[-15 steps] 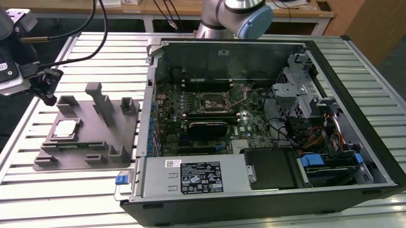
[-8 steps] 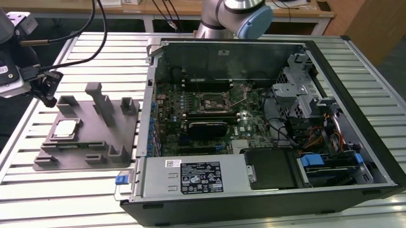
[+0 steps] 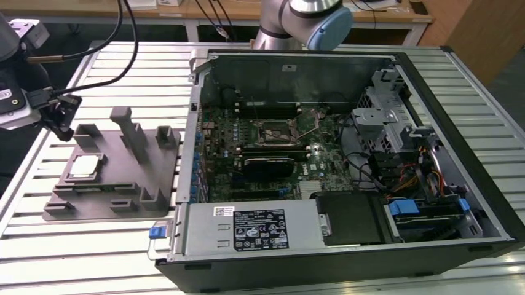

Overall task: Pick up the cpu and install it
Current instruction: 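Pick up the cpu and move it towards the insertion slot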

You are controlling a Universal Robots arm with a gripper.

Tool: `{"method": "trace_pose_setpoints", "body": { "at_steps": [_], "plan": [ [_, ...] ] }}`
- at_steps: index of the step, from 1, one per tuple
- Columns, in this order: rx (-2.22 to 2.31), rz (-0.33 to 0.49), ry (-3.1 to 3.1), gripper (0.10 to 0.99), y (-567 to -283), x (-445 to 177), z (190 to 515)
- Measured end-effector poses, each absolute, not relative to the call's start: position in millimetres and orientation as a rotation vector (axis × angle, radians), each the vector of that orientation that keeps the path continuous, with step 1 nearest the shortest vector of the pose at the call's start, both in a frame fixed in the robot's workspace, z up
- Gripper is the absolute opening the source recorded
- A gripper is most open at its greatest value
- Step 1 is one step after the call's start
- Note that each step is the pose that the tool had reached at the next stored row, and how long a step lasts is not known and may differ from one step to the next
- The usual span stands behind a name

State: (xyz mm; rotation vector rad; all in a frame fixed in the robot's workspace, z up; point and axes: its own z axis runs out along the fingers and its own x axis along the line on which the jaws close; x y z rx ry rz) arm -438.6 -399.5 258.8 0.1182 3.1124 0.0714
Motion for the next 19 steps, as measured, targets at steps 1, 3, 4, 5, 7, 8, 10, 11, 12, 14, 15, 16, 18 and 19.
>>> {"method": "trace_pose_setpoints", "body": {
  "at_steps": [1, 3, 4, 5, 7, 8, 10, 11, 12, 14, 15, 16, 18, 19],
  "plan": [
    [0.118, 0.071, 3.112, 0.106, -399.5, -438.8, 258.0],
    [0.118, 0.071, 3.113, 0.106, -399.5, -439.3, 256.8],
    [0.118, 0.071, 3.112, 0.106, -399.5, -439.5, 256.1],
    [0.118, 0.071, 3.112, 0.106, -399.5, -439.8, 255.5],
    [0.118, 0.071, 3.113, 0.106, -399.5, -440.3, 254.2],
    [0.118, 0.071, 3.113, 0.106, -399.5, -440.6, 253.6],
    [0.118, 0.071, 3.112, 0.106, -399.5, -441.8, 250.4],
    [0.118, 0.071, 3.112, 0.106, -399.5, -442.1, 249.8],
    [0.118, 0.071, 3.112, 0.106, -399.5, -442.4, 249.0],
    [0.118, 0.071, 3.112, 0.106, -399.5, -442.9, 247.8],
    [0.118, 0.071, 3.112, 0.106, -399.5, -443.2, 247.2],
    [0.118, 0.071, 3.112, 0.106, -399.5, -443.5, 246.6],
    [0.118, 0.071, 3.112, 0.106, -399.5, -444.0, 245.3],
    [0.118, 0.071, 3.113, 0.106, -399.5, -444.3, 244.8]
  ]
}}
